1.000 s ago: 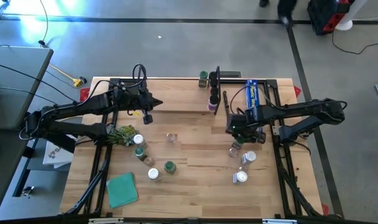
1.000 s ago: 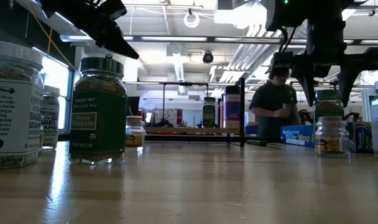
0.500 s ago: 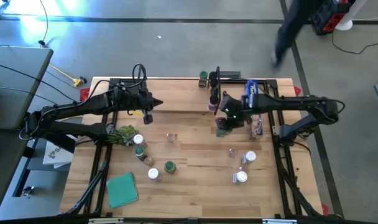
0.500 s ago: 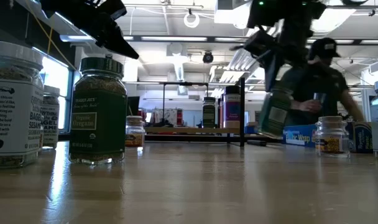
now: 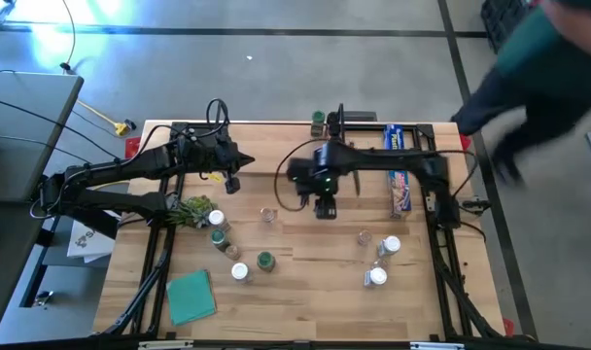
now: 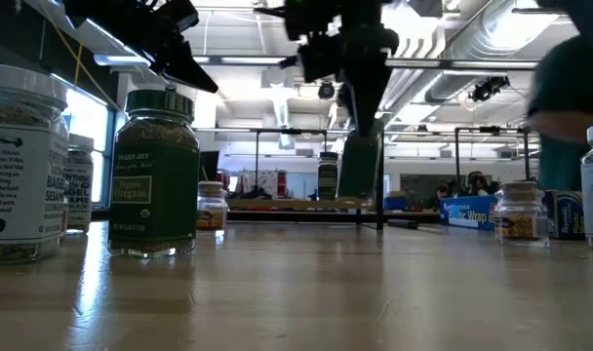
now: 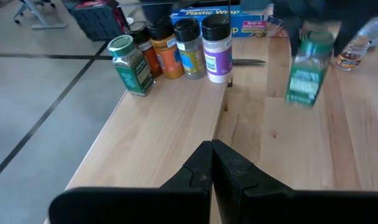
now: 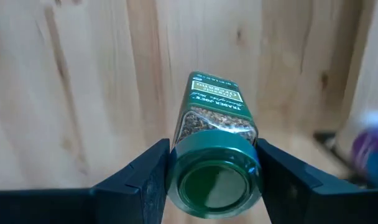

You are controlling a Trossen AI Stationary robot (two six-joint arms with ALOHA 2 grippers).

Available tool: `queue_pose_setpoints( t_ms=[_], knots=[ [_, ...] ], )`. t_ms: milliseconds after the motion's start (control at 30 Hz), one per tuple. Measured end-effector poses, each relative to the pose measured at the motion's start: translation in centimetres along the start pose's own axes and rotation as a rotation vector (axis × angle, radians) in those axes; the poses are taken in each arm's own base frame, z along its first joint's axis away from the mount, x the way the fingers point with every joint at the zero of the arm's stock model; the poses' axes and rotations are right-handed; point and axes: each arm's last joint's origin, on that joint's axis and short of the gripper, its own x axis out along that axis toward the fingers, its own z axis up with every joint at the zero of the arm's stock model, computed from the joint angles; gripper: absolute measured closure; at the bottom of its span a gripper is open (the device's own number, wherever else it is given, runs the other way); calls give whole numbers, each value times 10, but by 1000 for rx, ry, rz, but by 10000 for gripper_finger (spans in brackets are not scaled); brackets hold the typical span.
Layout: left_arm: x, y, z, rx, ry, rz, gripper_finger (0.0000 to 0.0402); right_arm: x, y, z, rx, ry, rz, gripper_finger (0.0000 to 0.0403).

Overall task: Shelf spices
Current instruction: Put the green seasoning bottle on the shelf aligned with the other green seasoning bottle

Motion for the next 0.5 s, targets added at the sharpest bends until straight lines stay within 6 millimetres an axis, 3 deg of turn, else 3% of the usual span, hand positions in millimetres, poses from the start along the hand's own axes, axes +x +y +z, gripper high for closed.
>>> queue_pose_setpoints(
  t_ms=[133,333,500],
  knots=[
    [0,0,0,-12,0,1,401,4,8,18,-203,34,-15,209],
    [0,0,0,-25,1,1,401,14,29,30,-591,28,-2,209],
    [0,0,0,-26,1,0,401,29,42,29,-714,33,21,188]
  ],
)
